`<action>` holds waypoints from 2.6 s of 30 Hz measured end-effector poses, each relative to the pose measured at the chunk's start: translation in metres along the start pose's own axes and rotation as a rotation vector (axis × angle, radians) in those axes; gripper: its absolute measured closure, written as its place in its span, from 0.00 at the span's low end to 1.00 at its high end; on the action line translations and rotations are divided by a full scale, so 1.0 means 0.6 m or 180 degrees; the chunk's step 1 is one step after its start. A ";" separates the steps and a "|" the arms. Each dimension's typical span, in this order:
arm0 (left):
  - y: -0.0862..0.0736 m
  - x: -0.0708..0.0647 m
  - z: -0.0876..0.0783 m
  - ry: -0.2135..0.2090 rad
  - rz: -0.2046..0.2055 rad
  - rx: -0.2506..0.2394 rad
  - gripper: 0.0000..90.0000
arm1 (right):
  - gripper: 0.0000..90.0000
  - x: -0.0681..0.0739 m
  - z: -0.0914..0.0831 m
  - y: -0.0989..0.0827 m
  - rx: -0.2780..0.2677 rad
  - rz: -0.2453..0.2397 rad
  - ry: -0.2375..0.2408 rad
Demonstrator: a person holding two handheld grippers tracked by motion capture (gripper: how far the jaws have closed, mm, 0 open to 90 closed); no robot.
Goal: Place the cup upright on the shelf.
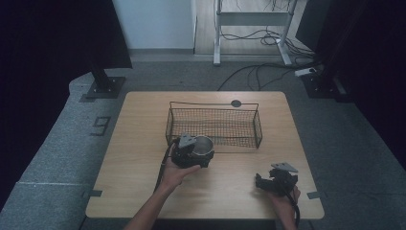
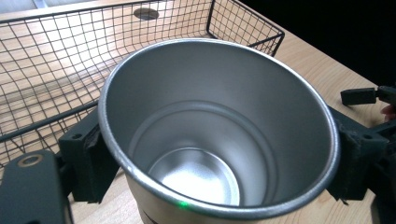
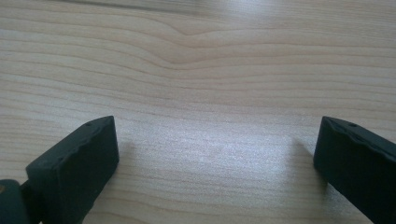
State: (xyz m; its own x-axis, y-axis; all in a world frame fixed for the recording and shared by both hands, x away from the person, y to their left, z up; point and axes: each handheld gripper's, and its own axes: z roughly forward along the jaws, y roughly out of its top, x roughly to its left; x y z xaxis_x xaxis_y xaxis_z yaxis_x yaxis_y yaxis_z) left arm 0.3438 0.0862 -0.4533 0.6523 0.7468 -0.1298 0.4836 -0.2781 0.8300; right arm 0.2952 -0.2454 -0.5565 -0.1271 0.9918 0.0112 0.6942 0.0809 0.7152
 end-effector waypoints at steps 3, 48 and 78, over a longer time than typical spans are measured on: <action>0.004 0.001 0.000 -0.0003 0.0002 -0.0008 0.15 | 0.00 0.000 0.000 0.000 0.0000 0.0006 -0.0002; 0.056 0.035 0.017 0.0020 -0.0116 -0.0144 0.20 | 0.00 0.000 0.000 0.000 0.0001 -0.0001 0.0000; 0.102 0.052 0.030 0.0102 -0.0079 -0.0187 0.20 | 0.00 0.000 0.000 0.000 -0.0008 -0.0005 -0.0001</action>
State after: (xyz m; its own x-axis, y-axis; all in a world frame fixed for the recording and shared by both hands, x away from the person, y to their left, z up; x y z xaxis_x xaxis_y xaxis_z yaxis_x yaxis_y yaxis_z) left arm 0.4042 0.0814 -0.4163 0.6211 0.7722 -0.1340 0.4635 -0.2240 0.8573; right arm 0.2953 -0.2456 -0.5567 -0.1281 0.9917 0.0099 0.6923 0.0823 0.7169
